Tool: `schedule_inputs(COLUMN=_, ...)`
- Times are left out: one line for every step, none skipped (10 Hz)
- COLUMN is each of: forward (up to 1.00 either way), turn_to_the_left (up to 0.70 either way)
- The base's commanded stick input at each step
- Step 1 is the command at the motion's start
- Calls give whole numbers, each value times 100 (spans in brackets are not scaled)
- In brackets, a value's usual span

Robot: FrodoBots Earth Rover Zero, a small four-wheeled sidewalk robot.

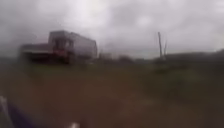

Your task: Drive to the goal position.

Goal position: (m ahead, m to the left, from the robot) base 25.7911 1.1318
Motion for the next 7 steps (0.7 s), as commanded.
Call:
schedule_inputs(forward=70, turn_to_the_left=0)
schedule_inputs(forward=70, turn_to_the_left=0)
schedule_inputs(forward=70, turn_to_the_left=0)
schedule_inputs(forward=70, turn_to_the_left=0)
schedule_inputs(forward=70, turn_to_the_left=0)
schedule_inputs(forward=70, turn_to_the_left=0)
schedule_inputs(forward=70, turn_to_the_left=0)
